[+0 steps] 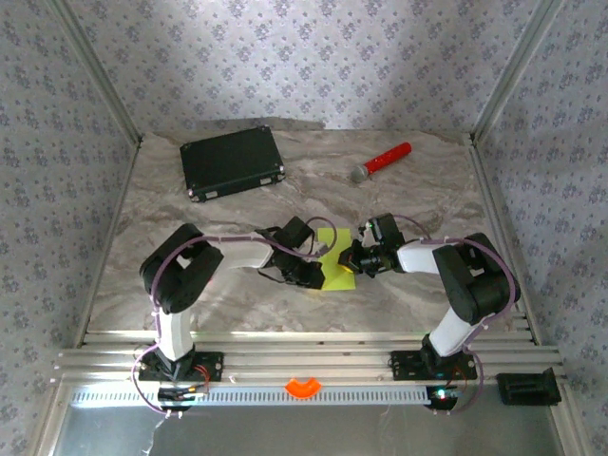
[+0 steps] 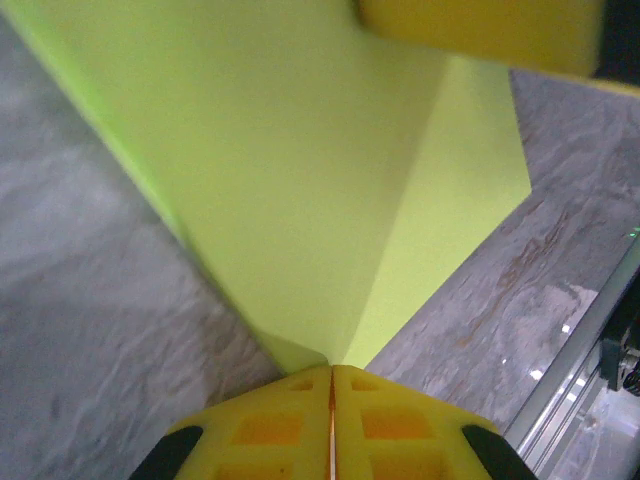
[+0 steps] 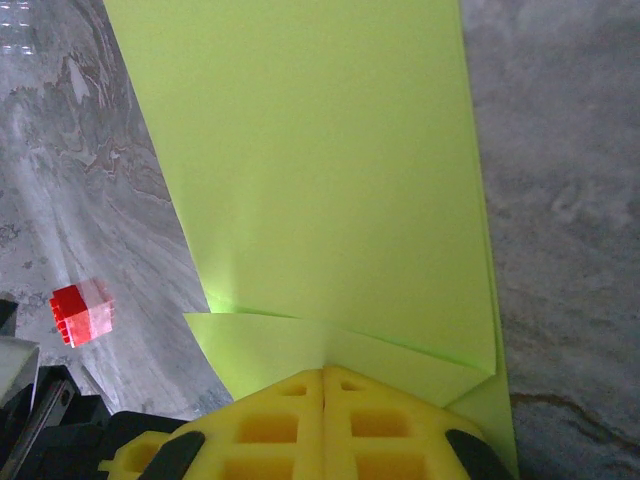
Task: Fold a paper plane with a square sheet of paper (pick it up from the middle)
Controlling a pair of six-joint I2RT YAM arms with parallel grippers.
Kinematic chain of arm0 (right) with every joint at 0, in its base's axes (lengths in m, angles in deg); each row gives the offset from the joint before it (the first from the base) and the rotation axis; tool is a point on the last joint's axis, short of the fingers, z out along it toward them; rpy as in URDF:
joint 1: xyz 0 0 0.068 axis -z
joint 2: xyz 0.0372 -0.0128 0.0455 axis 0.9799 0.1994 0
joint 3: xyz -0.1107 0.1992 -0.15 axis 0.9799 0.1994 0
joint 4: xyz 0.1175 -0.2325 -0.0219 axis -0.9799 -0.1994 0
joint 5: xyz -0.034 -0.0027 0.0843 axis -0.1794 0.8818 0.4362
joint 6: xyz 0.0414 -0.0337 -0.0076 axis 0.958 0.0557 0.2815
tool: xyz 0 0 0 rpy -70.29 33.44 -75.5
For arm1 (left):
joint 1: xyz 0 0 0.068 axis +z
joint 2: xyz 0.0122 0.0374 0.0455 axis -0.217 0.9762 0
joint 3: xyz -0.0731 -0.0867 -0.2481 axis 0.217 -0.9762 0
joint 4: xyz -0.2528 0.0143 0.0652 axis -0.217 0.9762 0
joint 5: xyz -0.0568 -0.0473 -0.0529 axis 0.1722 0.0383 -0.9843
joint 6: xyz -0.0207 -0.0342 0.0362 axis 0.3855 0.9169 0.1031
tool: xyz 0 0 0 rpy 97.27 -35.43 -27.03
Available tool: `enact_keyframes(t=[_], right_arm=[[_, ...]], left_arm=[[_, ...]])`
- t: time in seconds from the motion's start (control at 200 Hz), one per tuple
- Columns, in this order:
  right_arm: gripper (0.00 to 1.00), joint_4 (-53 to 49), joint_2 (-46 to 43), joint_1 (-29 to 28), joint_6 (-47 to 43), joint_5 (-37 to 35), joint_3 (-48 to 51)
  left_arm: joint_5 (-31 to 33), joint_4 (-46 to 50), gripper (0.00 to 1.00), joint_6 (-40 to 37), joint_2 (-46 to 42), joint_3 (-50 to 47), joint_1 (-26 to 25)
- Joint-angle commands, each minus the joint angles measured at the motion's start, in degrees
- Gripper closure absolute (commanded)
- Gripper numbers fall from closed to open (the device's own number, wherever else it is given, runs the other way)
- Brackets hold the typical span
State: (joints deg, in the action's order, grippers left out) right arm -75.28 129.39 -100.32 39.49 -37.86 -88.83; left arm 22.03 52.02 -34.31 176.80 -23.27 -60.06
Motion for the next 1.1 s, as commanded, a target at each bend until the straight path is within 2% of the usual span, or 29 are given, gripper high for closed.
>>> enact_keyframes(t=[0.0, 0.175, 0.37, 0.65, 0.865, 1.094], right_arm=[[1.0, -8.5, 1.7, 1.0, -1.1, -5.9, 2.9], [1.0, -8.6, 1.6, 0.9, -1.1, -6.0, 2.9], [1.0, -8.2, 1.6, 0.9, -0.8, -6.0, 3.1], [1.0, -8.0, 1.7, 0.9, -0.7, -5.6, 3.0], [1.0, -8.8, 1.2, 1.0, -1.2, -5.8, 3.0], [1.0, -8.5, 1.4, 1.3, -1.4, -5.5, 3.3]], left_arm=[[1.1, 6.2, 0.9, -1.8, -2.3, -1.4, -0.6], [0.2, 5.7, 0.91, -2.0, -4.5, -0.8, -1.0], [1.7, -0.6, 0.93, 1.5, -8.9, -1.3, -0.8], [-0.7, -4.7, 0.92, 4.1, 0.5, 5.1, -0.5], [0.4, -2.1, 0.92, 2.6, 3.3, 3.5, -0.6], [2.2, 2.3, 0.92, -1.6, -1.4, -3.7, -1.3]])
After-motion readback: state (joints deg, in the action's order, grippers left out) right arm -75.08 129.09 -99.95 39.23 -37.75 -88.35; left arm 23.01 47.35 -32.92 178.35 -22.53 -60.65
